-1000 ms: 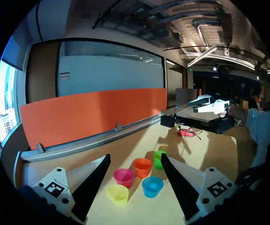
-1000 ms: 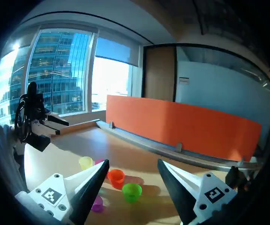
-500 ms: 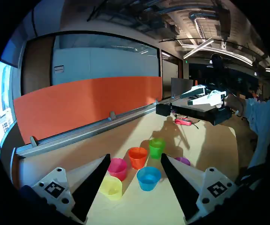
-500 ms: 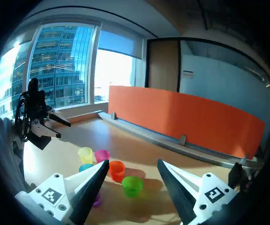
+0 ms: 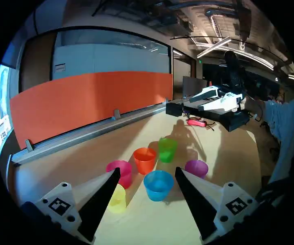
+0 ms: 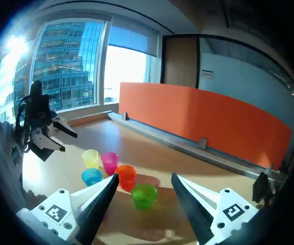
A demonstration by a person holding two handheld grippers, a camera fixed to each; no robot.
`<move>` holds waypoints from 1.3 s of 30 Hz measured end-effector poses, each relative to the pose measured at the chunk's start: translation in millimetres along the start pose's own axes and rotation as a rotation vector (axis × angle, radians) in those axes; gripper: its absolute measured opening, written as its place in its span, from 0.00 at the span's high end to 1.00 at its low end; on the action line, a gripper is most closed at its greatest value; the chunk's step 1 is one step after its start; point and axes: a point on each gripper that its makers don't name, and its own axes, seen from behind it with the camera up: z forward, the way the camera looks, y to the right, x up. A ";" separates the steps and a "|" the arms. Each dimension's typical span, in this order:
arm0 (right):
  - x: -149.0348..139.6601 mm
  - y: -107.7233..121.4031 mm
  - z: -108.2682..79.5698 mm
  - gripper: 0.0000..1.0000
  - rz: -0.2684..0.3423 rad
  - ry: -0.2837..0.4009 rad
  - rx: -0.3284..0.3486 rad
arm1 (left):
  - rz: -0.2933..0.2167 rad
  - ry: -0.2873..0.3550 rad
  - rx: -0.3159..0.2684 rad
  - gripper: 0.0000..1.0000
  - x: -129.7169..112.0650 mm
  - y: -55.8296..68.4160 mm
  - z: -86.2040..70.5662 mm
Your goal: Pour water
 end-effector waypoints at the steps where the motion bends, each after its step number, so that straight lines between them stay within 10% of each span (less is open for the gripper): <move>1: -2.8 0.2 1.8 0.01 -0.001 -0.005 0.001 | -0.001 -0.005 -0.003 0.00 -3.4 0.9 1.9; 39: -99.6 -1.1 53.5 0.01 -0.031 -0.170 0.041 | 0.041 -0.191 -0.029 0.00 -89.2 32.4 65.7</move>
